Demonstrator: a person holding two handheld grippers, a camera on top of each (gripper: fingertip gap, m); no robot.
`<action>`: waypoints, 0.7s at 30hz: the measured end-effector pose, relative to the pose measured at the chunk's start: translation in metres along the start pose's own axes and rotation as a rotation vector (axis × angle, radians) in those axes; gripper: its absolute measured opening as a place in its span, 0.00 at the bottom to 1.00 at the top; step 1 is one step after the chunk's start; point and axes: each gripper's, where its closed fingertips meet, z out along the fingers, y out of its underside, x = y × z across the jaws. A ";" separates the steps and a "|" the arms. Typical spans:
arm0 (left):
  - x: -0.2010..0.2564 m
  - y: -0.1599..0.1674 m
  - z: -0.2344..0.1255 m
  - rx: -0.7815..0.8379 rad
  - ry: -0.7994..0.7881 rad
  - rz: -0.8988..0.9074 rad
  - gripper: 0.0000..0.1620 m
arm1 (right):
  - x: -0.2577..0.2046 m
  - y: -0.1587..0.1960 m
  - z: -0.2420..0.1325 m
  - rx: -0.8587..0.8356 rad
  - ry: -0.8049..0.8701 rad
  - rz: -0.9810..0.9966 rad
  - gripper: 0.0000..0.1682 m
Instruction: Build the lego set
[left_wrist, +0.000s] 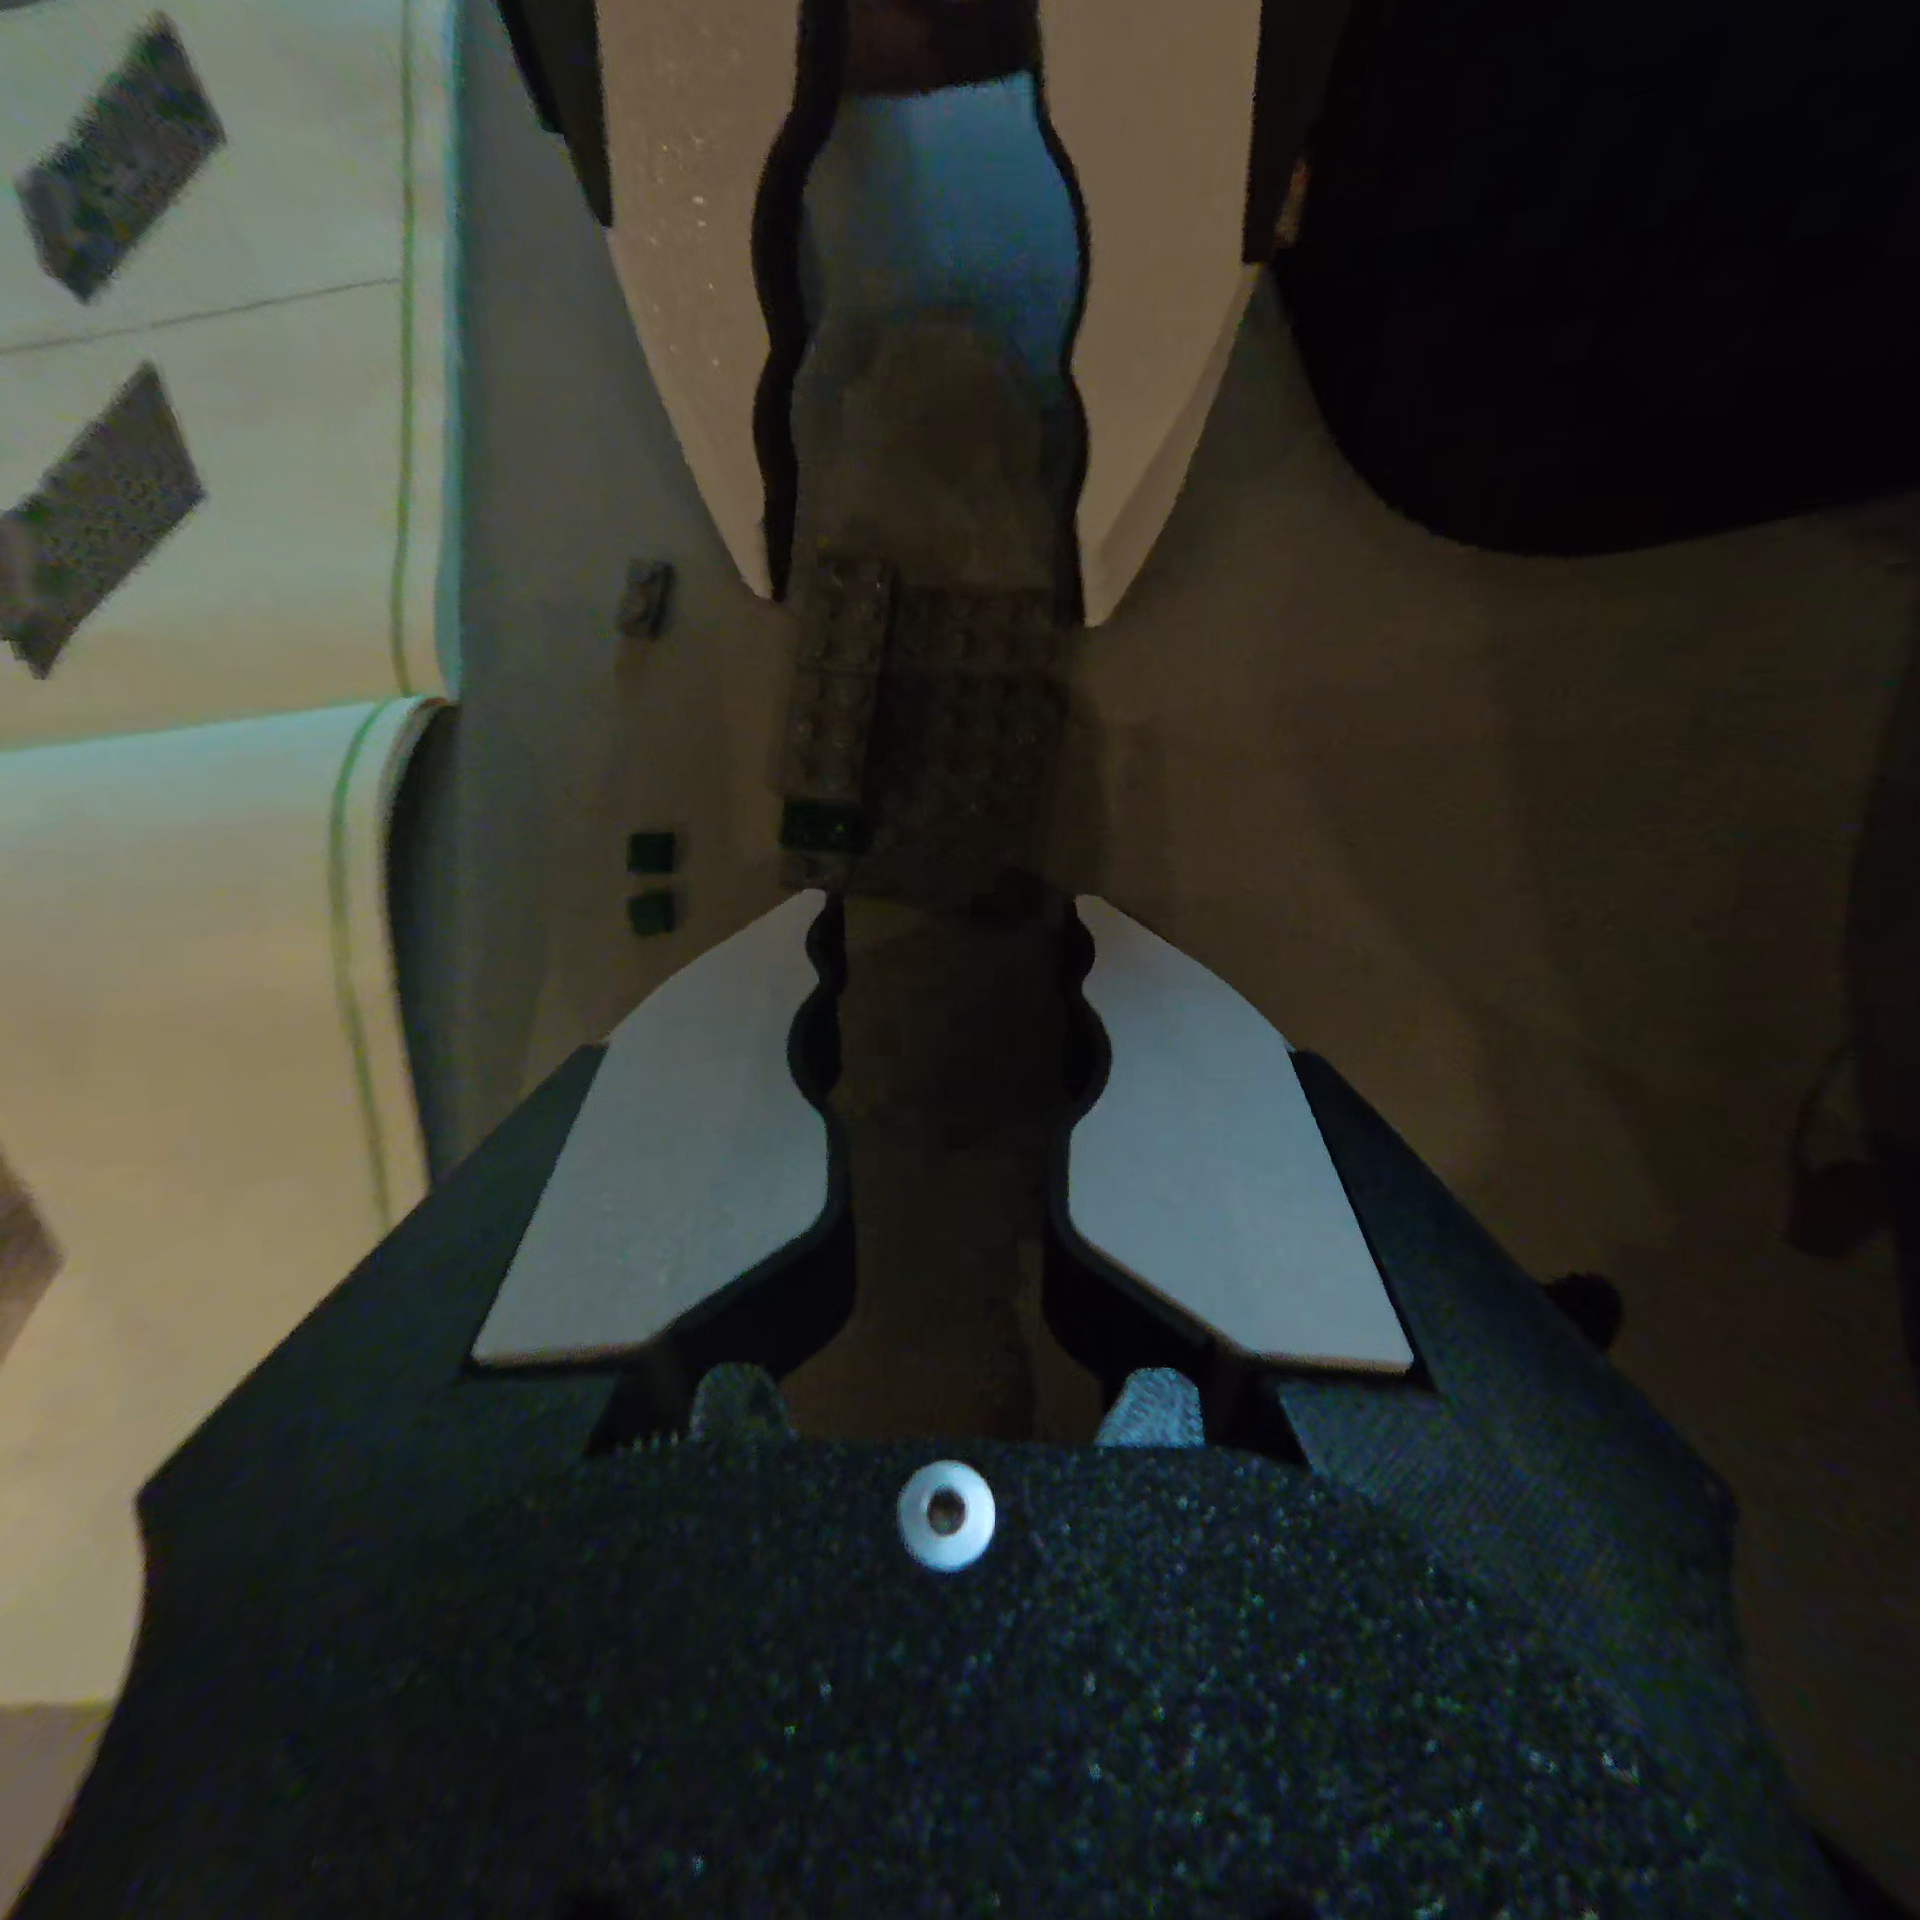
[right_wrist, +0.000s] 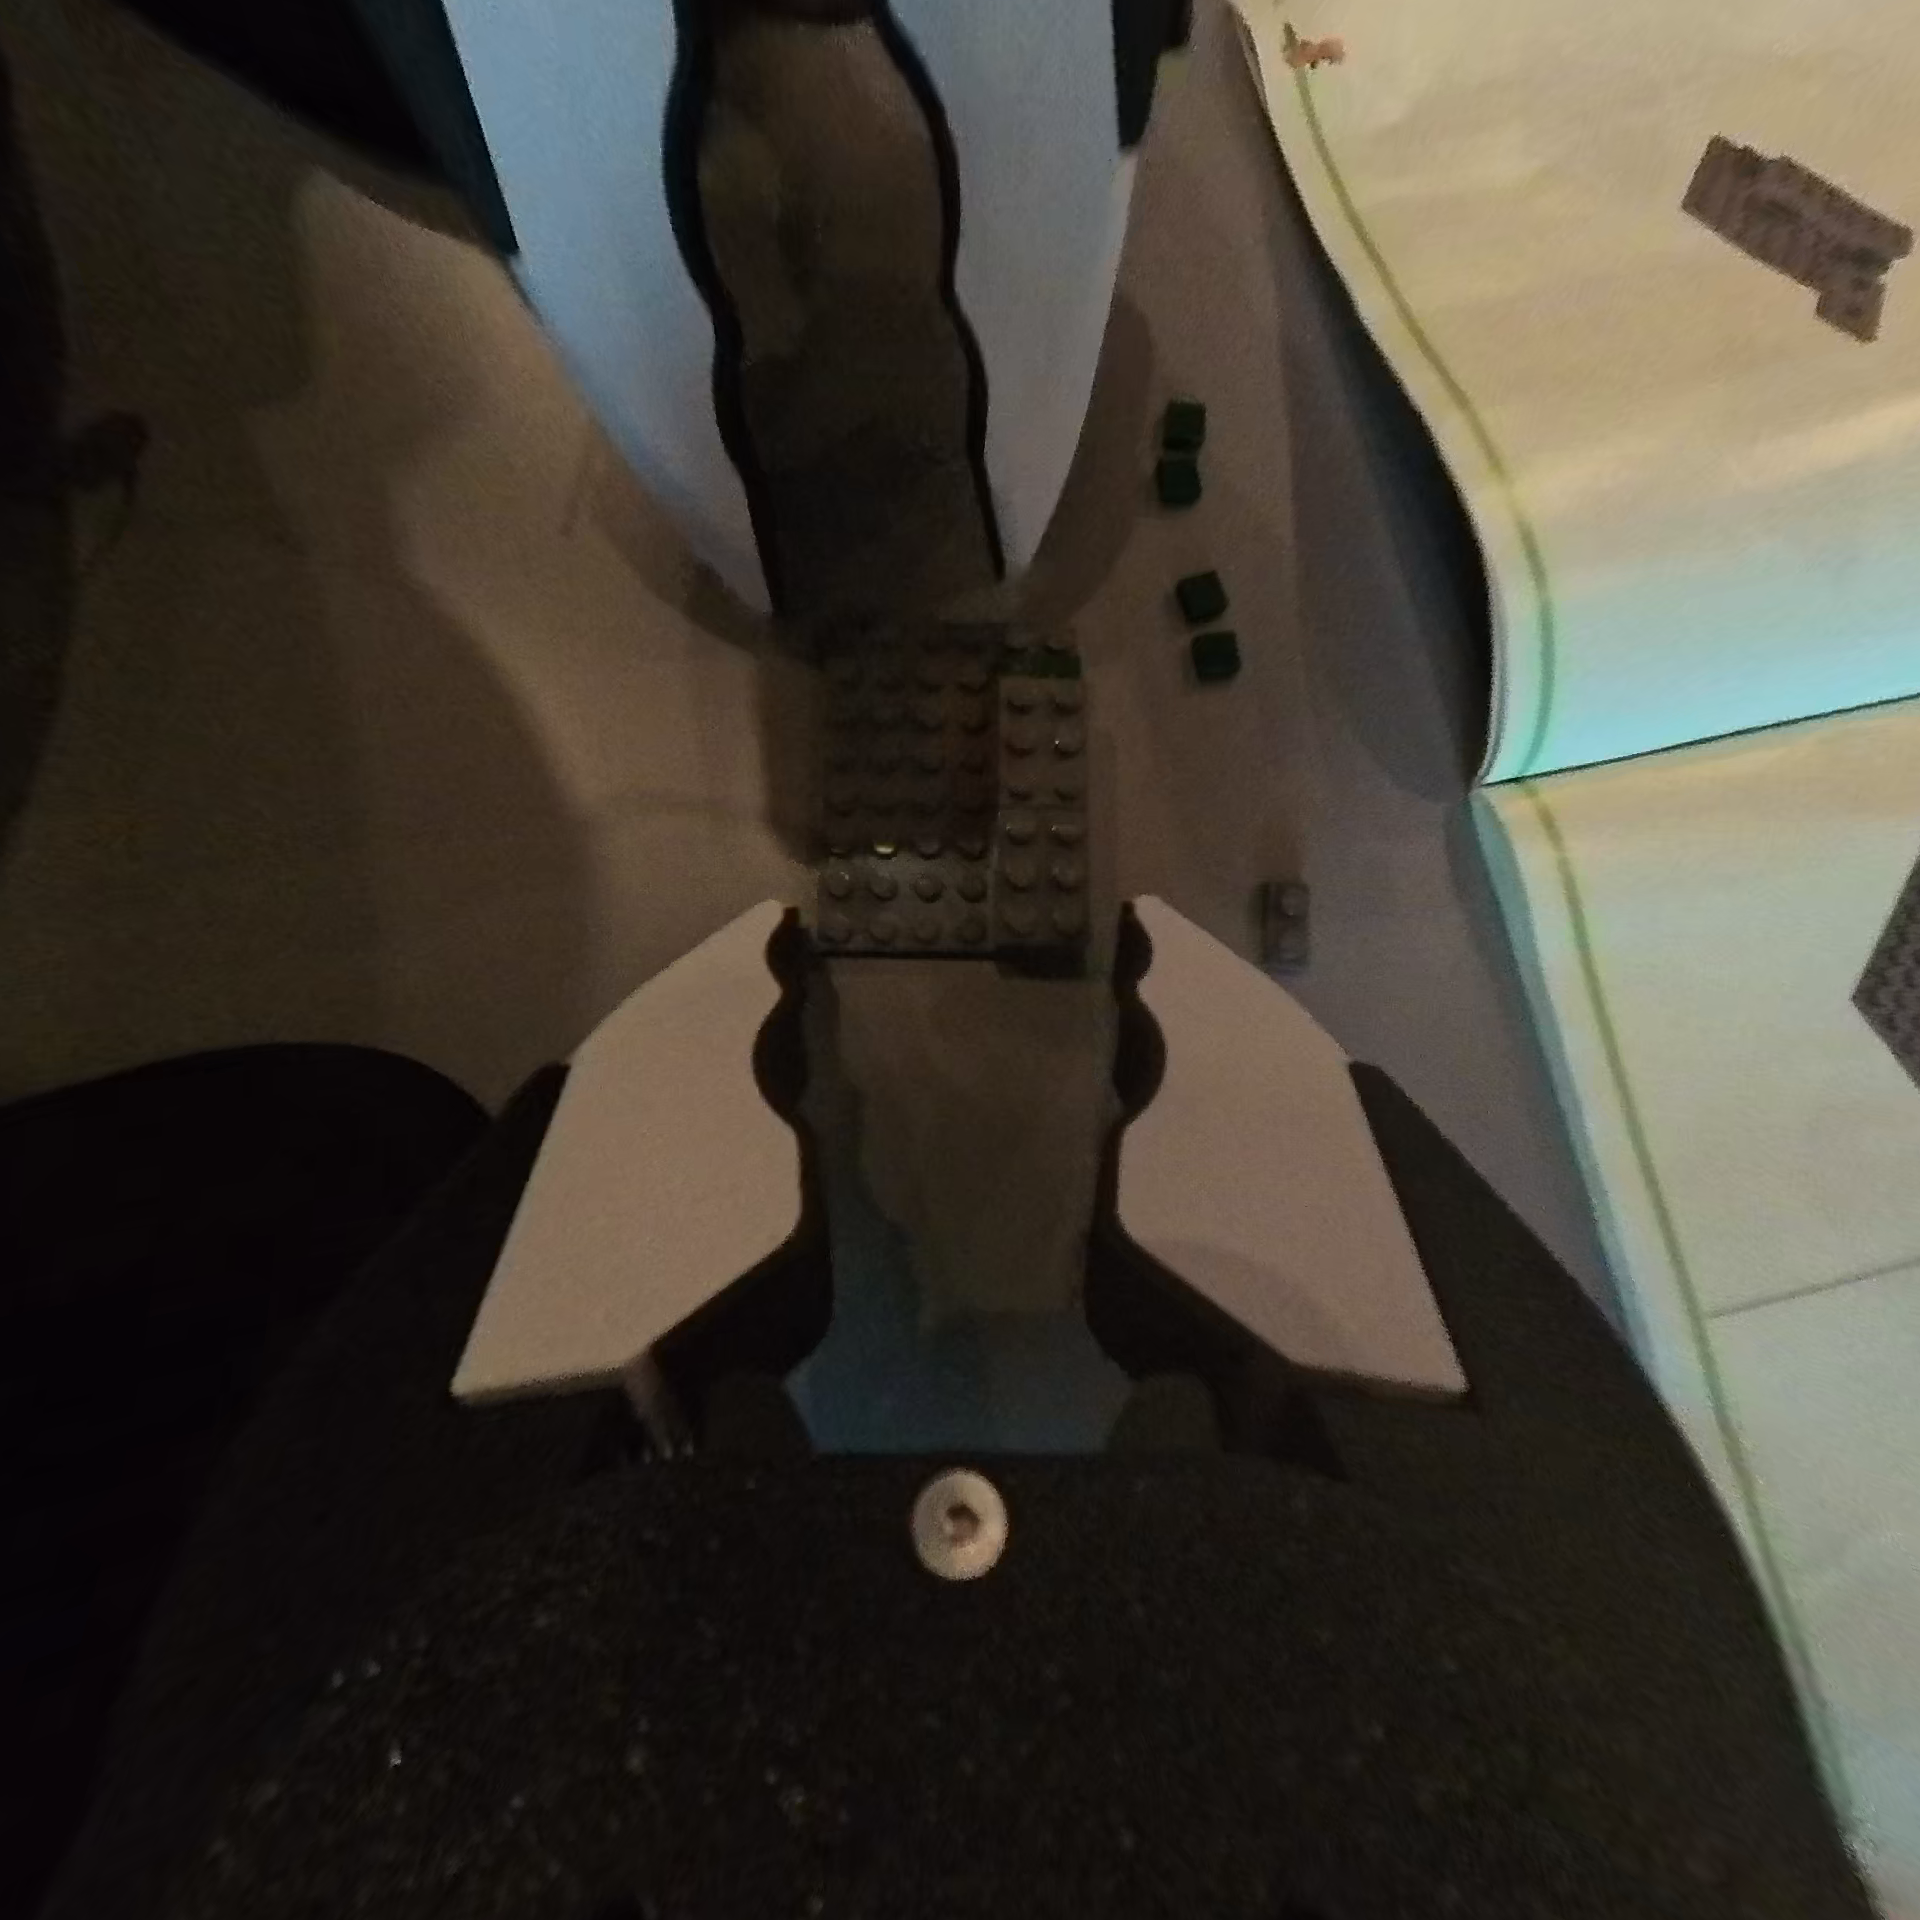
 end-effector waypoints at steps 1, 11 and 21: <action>-0.002 -0.002 -0.005 0.016 -0.008 -0.012 0.25 | 0.000 -0.001 -0.002 0.007 0.008 0.001 0.36; -0.002 0.005 -0.053 0.195 -0.209 -0.355 0.15 | -0.010 -0.008 -0.036 0.119 0.306 0.367 0.23; 0.012 0.002 -0.061 0.303 -0.388 -0.557 0.00 | -0.038 -0.016 -0.038 0.237 0.599 0.672 0.00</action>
